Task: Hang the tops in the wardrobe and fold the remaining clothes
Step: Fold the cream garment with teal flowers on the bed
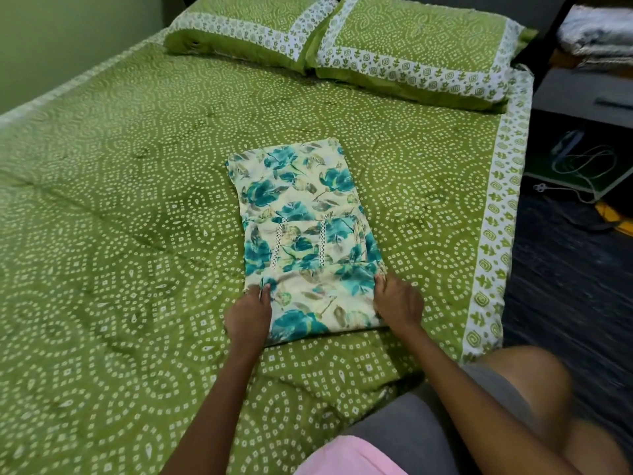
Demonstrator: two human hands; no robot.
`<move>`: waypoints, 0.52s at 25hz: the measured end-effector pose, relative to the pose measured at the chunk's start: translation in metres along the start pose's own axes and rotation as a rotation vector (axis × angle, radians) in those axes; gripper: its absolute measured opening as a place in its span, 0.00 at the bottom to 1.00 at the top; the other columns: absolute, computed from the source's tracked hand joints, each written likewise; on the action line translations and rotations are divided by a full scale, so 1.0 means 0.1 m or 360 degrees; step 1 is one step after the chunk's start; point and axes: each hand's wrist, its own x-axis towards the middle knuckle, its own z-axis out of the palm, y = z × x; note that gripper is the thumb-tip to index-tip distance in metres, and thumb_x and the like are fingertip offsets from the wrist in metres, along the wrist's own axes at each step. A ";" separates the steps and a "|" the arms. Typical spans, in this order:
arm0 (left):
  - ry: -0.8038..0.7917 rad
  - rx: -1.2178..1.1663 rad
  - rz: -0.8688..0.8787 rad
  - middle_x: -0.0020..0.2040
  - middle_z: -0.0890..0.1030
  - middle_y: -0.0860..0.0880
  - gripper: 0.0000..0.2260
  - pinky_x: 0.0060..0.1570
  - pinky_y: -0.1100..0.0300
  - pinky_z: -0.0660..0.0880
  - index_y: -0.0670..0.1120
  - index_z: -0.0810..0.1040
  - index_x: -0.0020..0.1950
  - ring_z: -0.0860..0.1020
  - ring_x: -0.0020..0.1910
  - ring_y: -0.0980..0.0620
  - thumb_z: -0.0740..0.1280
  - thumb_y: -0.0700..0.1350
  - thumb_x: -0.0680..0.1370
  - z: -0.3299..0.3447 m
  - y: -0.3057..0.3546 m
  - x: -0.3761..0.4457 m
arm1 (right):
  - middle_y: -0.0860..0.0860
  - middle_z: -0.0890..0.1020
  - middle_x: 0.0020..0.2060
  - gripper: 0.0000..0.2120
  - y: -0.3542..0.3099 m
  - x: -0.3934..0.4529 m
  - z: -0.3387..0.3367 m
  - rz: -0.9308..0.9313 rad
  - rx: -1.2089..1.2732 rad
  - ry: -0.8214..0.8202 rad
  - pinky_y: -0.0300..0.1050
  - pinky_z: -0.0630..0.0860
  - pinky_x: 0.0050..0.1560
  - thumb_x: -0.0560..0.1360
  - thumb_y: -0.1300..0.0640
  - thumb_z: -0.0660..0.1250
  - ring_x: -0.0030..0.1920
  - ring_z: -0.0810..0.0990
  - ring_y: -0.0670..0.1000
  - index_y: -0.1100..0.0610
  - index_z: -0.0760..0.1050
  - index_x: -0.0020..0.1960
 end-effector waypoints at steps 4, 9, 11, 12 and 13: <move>0.0087 0.0091 0.0010 0.63 0.73 0.39 0.22 0.56 0.50 0.71 0.39 0.64 0.69 0.73 0.60 0.42 0.55 0.52 0.82 -0.24 0.10 -0.04 | 0.54 0.76 0.45 0.13 -0.16 0.08 -0.31 0.0052 0.0168 0.0079 0.45 0.73 0.42 0.79 0.54 0.60 0.45 0.75 0.52 0.62 0.70 0.58; -0.0124 -0.0309 0.1025 0.77 0.48 0.51 0.27 0.74 0.59 0.41 0.48 0.49 0.76 0.48 0.77 0.52 0.38 0.60 0.80 0.10 0.50 -0.19 | 0.53 0.55 0.75 0.26 -0.53 -0.30 -0.06 -0.0863 0.0248 -0.0198 0.49 0.52 0.74 0.81 0.51 0.48 0.74 0.52 0.48 0.57 0.48 0.77; -0.0335 -0.0111 0.1067 0.75 0.42 0.56 0.35 0.73 0.59 0.36 0.52 0.41 0.75 0.42 0.76 0.54 0.26 0.67 0.72 0.38 0.36 -0.09 | 0.49 0.41 0.76 0.27 -0.46 -0.33 0.17 -0.1041 -0.0105 -0.0544 0.43 0.34 0.73 0.80 0.42 0.39 0.72 0.35 0.43 0.53 0.36 0.75; -0.0333 0.0003 0.1047 0.75 0.40 0.56 0.36 0.74 0.58 0.36 0.53 0.40 0.74 0.40 0.76 0.54 0.24 0.68 0.70 0.46 0.27 -0.02 | 0.48 0.40 0.75 0.30 -0.42 -0.26 0.25 -0.1007 -0.0178 -0.0569 0.41 0.31 0.70 0.78 0.38 0.34 0.73 0.34 0.44 0.52 0.35 0.75; -0.0302 0.0084 0.1029 0.75 0.40 0.56 0.36 0.74 0.57 0.36 0.53 0.39 0.75 0.39 0.76 0.55 0.24 0.67 0.71 0.50 0.21 0.05 | 0.47 0.39 0.75 0.34 -0.38 -0.14 0.30 -0.0939 -0.0193 -0.0540 0.40 0.31 0.69 0.75 0.35 0.31 0.74 0.34 0.45 0.52 0.36 0.76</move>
